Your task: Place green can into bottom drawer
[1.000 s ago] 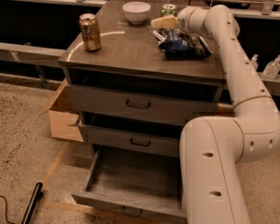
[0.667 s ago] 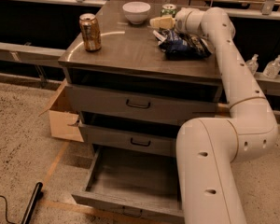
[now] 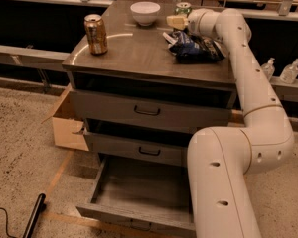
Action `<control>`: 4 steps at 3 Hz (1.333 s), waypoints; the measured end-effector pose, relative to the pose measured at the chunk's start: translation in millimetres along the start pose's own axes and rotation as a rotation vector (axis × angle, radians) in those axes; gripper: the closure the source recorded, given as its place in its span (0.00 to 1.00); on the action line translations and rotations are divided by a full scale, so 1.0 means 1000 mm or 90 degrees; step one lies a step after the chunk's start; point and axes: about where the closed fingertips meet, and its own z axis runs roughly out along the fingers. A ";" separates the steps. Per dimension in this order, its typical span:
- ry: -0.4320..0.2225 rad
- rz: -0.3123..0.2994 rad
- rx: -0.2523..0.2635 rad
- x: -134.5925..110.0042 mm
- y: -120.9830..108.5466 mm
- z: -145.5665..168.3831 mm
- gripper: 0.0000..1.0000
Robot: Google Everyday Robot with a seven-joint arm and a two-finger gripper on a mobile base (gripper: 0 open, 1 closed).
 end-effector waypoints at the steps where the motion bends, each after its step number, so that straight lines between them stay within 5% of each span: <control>1: -0.021 -0.001 -0.021 -0.017 0.001 -0.016 0.85; 2: -0.048 0.012 -0.081 -0.042 0.018 -0.039 1.00; 4: -0.088 0.031 -0.230 -0.080 0.076 -0.069 1.00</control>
Offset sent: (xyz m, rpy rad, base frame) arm -0.0612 -0.0068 0.0874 0.1388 -0.0439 0.2680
